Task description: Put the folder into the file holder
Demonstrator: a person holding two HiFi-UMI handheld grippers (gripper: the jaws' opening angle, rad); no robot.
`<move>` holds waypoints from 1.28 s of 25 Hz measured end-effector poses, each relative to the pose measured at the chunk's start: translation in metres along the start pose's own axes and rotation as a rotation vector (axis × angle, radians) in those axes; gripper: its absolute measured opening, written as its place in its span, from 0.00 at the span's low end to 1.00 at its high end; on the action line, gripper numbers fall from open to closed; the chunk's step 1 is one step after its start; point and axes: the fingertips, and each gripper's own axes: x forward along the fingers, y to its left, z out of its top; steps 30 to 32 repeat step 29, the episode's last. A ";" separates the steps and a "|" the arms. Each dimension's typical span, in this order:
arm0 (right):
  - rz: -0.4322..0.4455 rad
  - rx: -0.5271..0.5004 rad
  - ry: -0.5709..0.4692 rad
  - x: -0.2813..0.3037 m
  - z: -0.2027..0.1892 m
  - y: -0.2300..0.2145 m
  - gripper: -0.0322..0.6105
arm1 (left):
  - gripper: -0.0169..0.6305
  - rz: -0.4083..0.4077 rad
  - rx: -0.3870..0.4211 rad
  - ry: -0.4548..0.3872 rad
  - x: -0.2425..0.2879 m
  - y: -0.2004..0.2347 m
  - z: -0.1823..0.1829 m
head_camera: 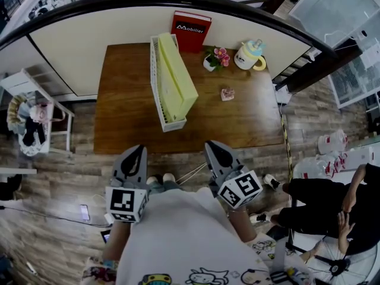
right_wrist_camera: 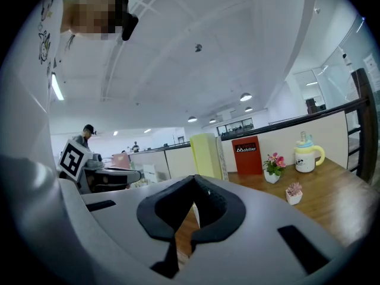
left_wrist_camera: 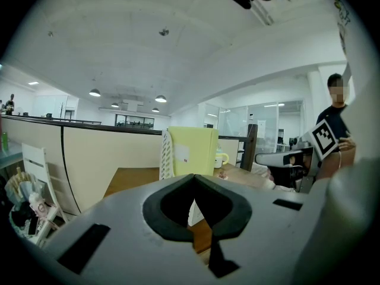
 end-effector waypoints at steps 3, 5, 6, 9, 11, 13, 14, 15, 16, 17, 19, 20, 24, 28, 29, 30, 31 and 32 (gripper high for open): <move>-0.003 -0.002 0.003 0.002 0.001 -0.001 0.05 | 0.03 -0.006 0.008 -0.004 0.001 0.001 0.001; -0.001 -0.006 0.002 0.002 0.001 -0.001 0.05 | 0.03 0.000 0.006 -0.006 0.000 0.003 0.001; 0.000 -0.009 0.002 0.003 0.001 0.000 0.05 | 0.03 0.004 0.004 -0.007 0.000 0.004 0.001; 0.000 -0.016 0.006 0.004 0.001 0.000 0.05 | 0.03 0.007 -0.002 -0.012 -0.001 0.007 0.003; -0.001 -0.019 0.002 0.004 0.002 -0.001 0.05 | 0.03 0.006 0.006 -0.016 0.000 0.009 0.004; 0.000 -0.022 0.001 0.004 0.003 -0.001 0.05 | 0.03 0.003 0.017 -0.022 0.000 0.011 0.006; 0.002 -0.024 0.002 0.004 0.003 -0.001 0.05 | 0.03 0.002 0.019 -0.022 0.000 0.011 0.007; 0.003 -0.027 0.002 0.004 0.003 -0.001 0.05 | 0.03 0.000 0.018 -0.021 0.000 0.011 0.007; 0.004 -0.029 0.002 0.004 0.003 -0.001 0.05 | 0.03 -0.001 0.015 -0.020 0.000 0.011 0.007; 0.004 -0.032 0.002 0.004 0.003 0.000 0.05 | 0.03 -0.002 0.014 -0.019 0.000 0.011 0.007; 0.002 -0.035 0.003 0.003 0.003 -0.001 0.05 | 0.03 -0.005 0.018 -0.023 0.000 0.012 0.008; 0.002 -0.035 0.003 0.003 0.003 -0.001 0.05 | 0.03 -0.006 0.020 -0.023 0.000 0.012 0.008; 0.001 -0.040 0.004 0.001 0.004 -0.002 0.05 | 0.03 -0.016 0.031 -0.024 0.000 0.012 0.009; -0.006 -0.052 0.003 0.000 0.005 -0.005 0.05 | 0.03 -0.032 0.047 -0.020 0.005 0.010 0.008; -0.008 -0.055 0.001 -0.001 0.006 -0.006 0.05 | 0.03 -0.038 0.047 -0.016 0.006 0.009 0.007; -0.008 -0.055 0.001 -0.001 0.006 -0.006 0.05 | 0.03 -0.038 0.047 -0.016 0.006 0.009 0.007; -0.008 -0.055 0.001 -0.001 0.006 -0.006 0.05 | 0.03 -0.038 0.047 -0.016 0.006 0.009 0.007; -0.008 -0.055 0.001 -0.001 0.006 -0.006 0.05 | 0.03 -0.038 0.047 -0.016 0.006 0.009 0.007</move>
